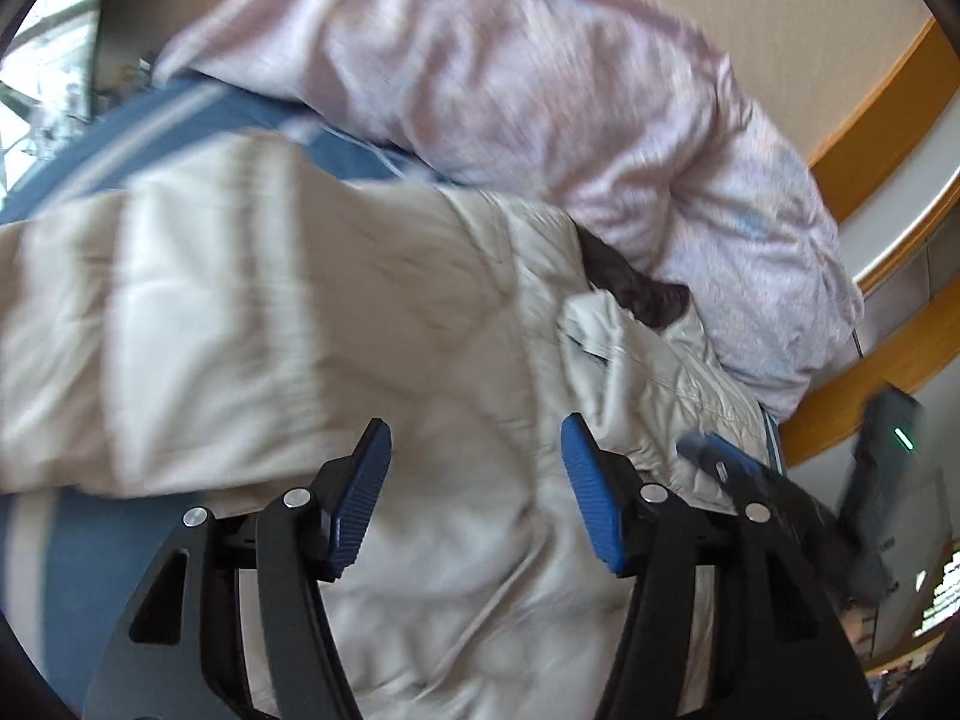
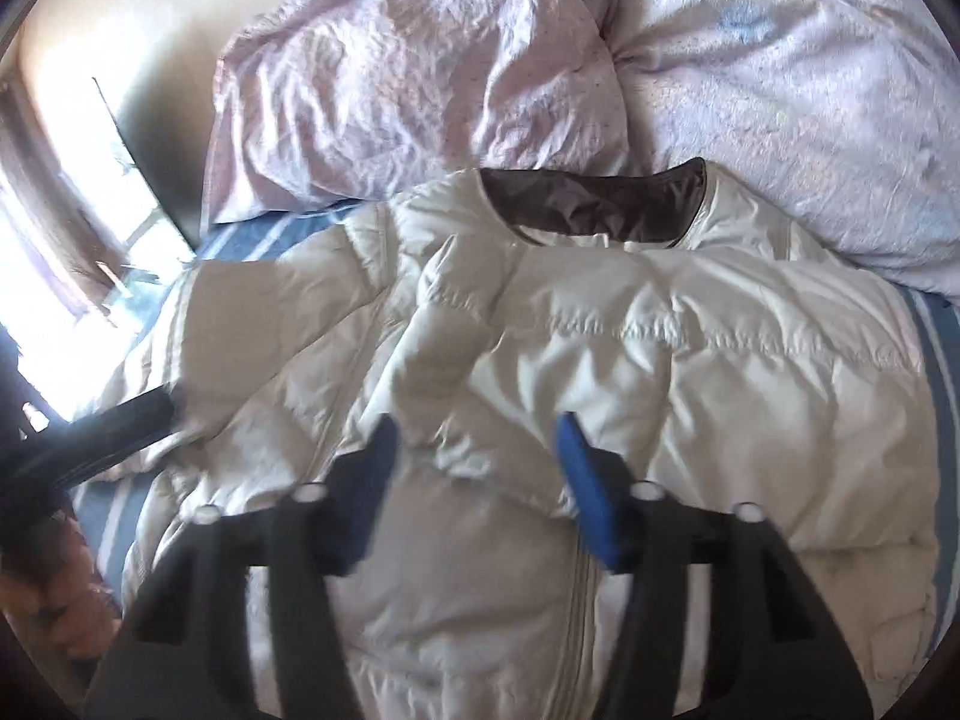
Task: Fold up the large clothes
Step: 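Lay the sleeve across the jacket front and open the right gripper, then grasp the other sleeve cuff with the left gripper and lift it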
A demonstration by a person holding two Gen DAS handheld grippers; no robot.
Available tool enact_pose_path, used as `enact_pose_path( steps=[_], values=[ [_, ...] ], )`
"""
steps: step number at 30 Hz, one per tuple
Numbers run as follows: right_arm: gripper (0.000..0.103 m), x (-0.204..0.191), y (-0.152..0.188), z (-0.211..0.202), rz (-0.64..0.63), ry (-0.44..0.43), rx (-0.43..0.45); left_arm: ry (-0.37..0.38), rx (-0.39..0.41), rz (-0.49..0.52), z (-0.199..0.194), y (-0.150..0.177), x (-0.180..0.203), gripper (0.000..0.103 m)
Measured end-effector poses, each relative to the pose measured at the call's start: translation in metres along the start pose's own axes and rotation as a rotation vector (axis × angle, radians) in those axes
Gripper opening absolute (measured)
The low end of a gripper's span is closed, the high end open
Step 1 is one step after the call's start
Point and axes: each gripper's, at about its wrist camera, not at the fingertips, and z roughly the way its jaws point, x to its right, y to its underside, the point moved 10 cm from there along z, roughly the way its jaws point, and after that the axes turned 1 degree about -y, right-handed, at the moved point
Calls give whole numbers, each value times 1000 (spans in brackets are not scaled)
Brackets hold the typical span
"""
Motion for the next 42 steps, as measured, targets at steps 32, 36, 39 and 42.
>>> enact_pose_path(
  steps=[32, 36, 39, 42],
  values=[
    [68, 15, 22, -36, 92, -52, -46, -161, 361, -833, -99, 14, -268, 7],
    [68, 27, 17, -54, 104, -43, 3, -151, 433, -705, -128, -21, -237, 4],
    [71, 40, 13, -71, 121, -41, 45, -130, 482, -600, -145, -52, -198, 4],
    [71, 54, 10, -84, 138, -36, 76, -98, 516, -499, -156, -80, -155, 4]
  ],
)
